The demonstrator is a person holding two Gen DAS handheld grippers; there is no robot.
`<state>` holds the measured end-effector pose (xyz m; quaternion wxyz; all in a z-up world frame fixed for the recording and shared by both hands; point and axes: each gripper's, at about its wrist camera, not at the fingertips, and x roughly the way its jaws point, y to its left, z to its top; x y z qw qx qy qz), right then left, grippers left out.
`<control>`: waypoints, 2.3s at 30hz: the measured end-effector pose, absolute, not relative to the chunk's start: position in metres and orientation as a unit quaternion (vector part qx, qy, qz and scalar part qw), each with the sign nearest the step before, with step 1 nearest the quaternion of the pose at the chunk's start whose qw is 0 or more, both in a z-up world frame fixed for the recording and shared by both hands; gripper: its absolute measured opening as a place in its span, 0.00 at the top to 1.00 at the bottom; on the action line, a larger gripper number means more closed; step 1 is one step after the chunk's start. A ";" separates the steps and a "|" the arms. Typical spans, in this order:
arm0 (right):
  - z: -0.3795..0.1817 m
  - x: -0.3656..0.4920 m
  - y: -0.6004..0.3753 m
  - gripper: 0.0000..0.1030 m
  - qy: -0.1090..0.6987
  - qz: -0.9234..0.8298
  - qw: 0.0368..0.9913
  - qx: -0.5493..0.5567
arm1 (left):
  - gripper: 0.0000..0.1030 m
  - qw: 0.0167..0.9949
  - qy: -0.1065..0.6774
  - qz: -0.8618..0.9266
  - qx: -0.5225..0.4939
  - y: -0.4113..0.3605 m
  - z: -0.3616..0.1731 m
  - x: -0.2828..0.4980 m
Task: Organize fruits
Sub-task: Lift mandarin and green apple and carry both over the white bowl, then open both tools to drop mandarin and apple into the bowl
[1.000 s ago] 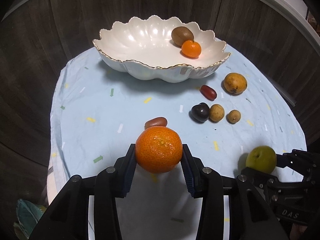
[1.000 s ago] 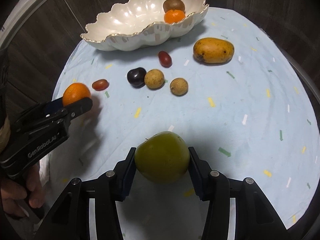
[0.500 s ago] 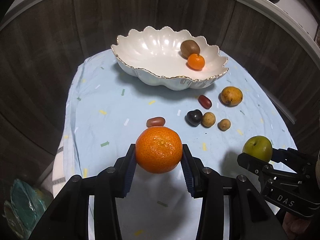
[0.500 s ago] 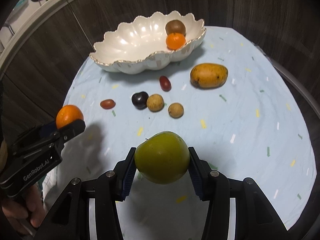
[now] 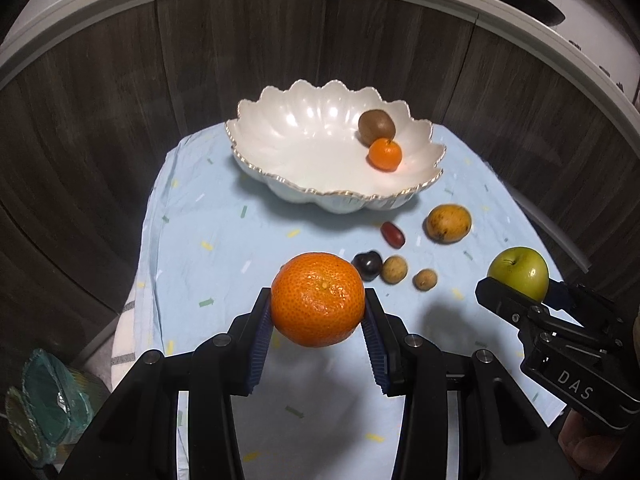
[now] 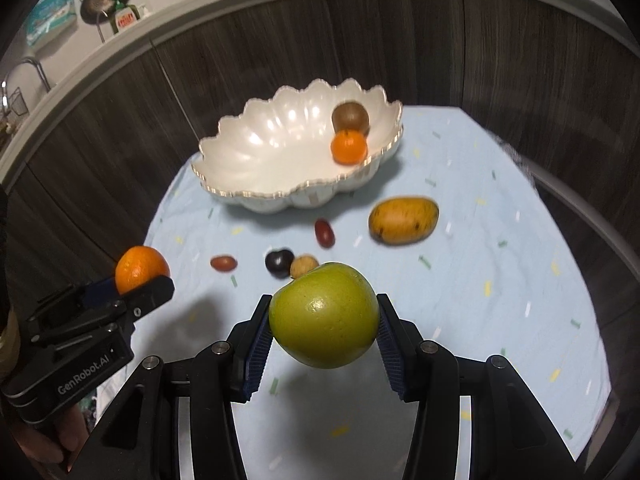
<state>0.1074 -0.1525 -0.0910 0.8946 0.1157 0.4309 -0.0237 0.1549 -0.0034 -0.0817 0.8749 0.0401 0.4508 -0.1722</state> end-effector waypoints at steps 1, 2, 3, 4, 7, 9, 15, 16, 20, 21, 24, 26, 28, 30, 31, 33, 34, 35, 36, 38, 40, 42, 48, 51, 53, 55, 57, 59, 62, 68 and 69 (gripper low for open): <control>-0.088 0.108 -0.154 0.52 0.426 -0.024 0.897 0.115 | 0.59 0.876 0.449 -0.172 0.040 -0.004 -0.080 0.156; -0.085 0.110 -0.156 0.52 0.420 -0.023 0.900 0.113 | 0.59 0.877 0.447 -0.172 0.040 -0.006 -0.077 0.157; -0.083 0.111 -0.156 0.52 0.417 -0.023 0.902 0.112 | 0.59 0.878 0.445 -0.171 0.039 -0.007 -0.076 0.158; -0.080 0.113 -0.157 0.52 0.413 -0.023 0.904 0.111 | 0.59 0.879 0.443 -0.171 0.039 -0.008 -0.073 0.160; -0.072 0.120 -0.159 0.52 0.401 -0.020 0.909 0.108 | 0.59 0.882 0.438 -0.170 0.041 -0.013 -0.068 0.164; -0.067 0.126 -0.159 0.52 0.393 -0.015 0.913 0.107 | 0.59 0.883 0.436 -0.169 0.041 -0.016 -0.066 0.168; -0.049 0.145 -0.153 0.52 0.368 0.001 0.925 0.095 | 0.59 0.887 0.430 -0.164 0.038 -0.018 -0.059 0.181; -0.045 0.148 -0.151 0.52 0.364 0.003 0.927 0.092 | 0.59 0.888 0.429 -0.164 0.037 -0.018 -0.058 0.183; -0.035 0.162 -0.148 0.52 0.354 0.014 0.931 0.086 | 0.59 0.890 0.424 -0.160 0.035 -0.018 -0.053 0.194; -0.035 0.164 -0.147 0.52 0.353 0.015 0.931 0.086 | 0.59 0.891 0.423 -0.159 0.035 -0.018 -0.051 0.197; -0.032 0.173 -0.146 0.52 0.353 0.018 0.932 0.084 | 0.59 0.894 0.419 -0.158 0.034 -0.018 -0.047 0.206; -0.031 0.179 -0.146 0.52 0.353 0.019 0.932 0.085 | 0.59 0.895 0.416 -0.157 0.034 -0.019 -0.046 0.212; -0.031 0.181 -0.146 0.52 0.353 0.020 0.932 0.085 | 0.59 0.896 0.414 -0.156 0.034 -0.019 -0.044 0.217; -0.030 0.188 -0.147 0.52 0.355 0.021 0.931 0.085 | 0.59 0.897 0.413 -0.155 0.033 -0.020 -0.043 0.223; -0.031 0.192 -0.147 0.52 0.356 0.022 0.930 0.085 | 0.59 0.897 0.412 -0.155 0.033 -0.021 -0.043 0.226; -0.032 0.199 -0.148 0.52 0.360 0.022 0.929 0.087 | 0.59 0.897 0.413 -0.156 0.034 -0.022 -0.044 0.233; -0.033 0.202 -0.149 0.52 0.362 0.023 0.928 0.087 | 0.59 0.896 0.414 -0.156 0.035 -0.023 -0.046 0.237; -0.035 0.205 -0.149 0.52 0.363 0.023 0.927 0.087 | 0.59 0.895 0.415 -0.156 0.036 -0.024 -0.047 0.240; -0.036 0.208 -0.149 0.52 0.366 0.024 0.926 0.087 | 0.59 0.895 0.417 -0.157 0.037 -0.025 -0.048 0.243; -0.039 0.214 -0.147 0.52 0.371 0.027 0.924 0.086 | 0.59 0.894 0.418 -0.157 0.038 -0.025 -0.051 0.249; -0.044 0.219 -0.147 0.52 0.377 0.029 0.922 0.086 | 0.59 0.893 0.421 -0.157 0.039 -0.025 -0.054 0.255; -0.048 0.224 -0.146 0.52 0.384 0.030 0.919 0.086 | 0.59 0.891 0.424 -0.157 0.038 -0.025 -0.057 0.262; -0.063 0.239 -0.149 0.52 0.401 0.034 0.911 0.088 | 0.59 0.887 0.432 -0.159 0.039 -0.023 -0.070 0.277; -0.069 0.246 -0.149 0.52 0.409 0.037 0.908 0.089 | 0.59 0.885 0.435 -0.160 0.039 -0.023 -0.076 0.283; -0.072 0.249 -0.149 0.52 0.413 0.039 0.906 0.089 | 0.59 0.885 0.436 -0.160 0.037 -0.022 -0.079 0.287; -0.075 0.253 -0.149 0.52 0.417 0.040 0.904 0.090 | 0.59 0.884 0.438 -0.161 0.036 -0.022 -0.081 0.290; -0.077 0.256 -0.149 0.52 0.422 0.045 0.901 0.091 | 0.59 0.882 0.441 -0.163 0.035 -0.022 -0.084 0.294; -0.080 0.259 -0.149 0.52 0.428 0.049 0.897 0.094 | 0.58 0.880 0.444 -0.165 0.034 -0.022 -0.086 0.297; -0.085 0.263 -0.150 0.51 0.437 0.053 0.892 0.099 | 0.58 0.879 0.446 -0.167 0.035 -0.023 -0.089 0.299; -0.082 0.265 -0.153 0.26 0.429 0.036 0.898 0.092 | 0.32 0.889 0.434 -0.145 0.033 -0.015 -0.086 0.299; -0.081 0.265 -0.154 0.22 0.428 0.034 0.899 0.091 | 0.30 0.890 0.432 -0.143 0.032 -0.013 -0.084 0.300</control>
